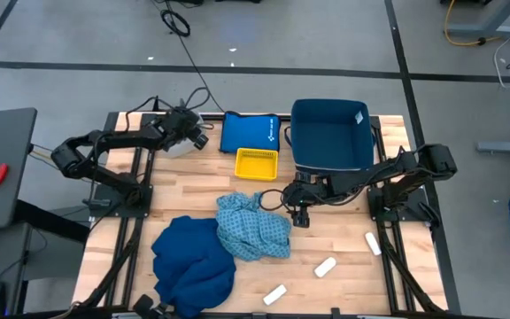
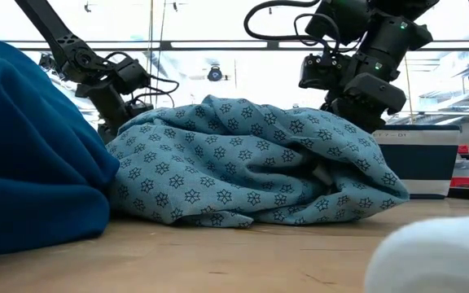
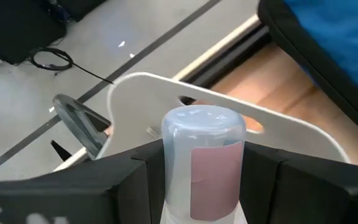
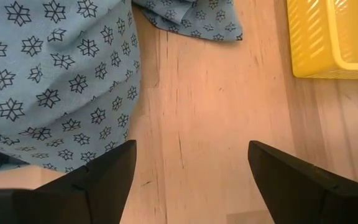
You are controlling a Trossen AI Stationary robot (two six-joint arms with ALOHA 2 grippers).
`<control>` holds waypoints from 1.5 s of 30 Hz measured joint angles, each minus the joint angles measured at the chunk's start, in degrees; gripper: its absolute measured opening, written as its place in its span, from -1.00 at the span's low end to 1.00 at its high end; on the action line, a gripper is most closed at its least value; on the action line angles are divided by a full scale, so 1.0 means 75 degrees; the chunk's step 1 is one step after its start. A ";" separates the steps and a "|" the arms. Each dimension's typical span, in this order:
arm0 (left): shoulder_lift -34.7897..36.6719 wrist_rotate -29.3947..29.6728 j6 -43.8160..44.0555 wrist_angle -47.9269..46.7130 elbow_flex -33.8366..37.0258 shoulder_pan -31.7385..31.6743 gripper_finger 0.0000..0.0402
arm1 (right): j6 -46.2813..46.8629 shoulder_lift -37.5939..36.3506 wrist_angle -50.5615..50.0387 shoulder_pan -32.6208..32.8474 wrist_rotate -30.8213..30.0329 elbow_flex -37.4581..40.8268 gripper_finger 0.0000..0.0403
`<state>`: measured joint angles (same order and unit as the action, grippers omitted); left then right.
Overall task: Pick & place medical supplies in basket/bin
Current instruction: Put the transparent pill bottle into the gray bin, then put the middle white rolled gauze into the yellow bin
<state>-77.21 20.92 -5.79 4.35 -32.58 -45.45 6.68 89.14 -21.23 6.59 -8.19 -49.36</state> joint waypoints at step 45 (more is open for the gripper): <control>0.0921 -0.1105 -0.0475 0.0277 0.0003 0.0178 0.30 | -0.0134 0.0003 0.0353 0.0000 0.0085 0.0003 0.57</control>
<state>-70.30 12.63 -9.35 6.43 -32.56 -44.12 5.67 89.17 -18.58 6.59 -7.55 -49.34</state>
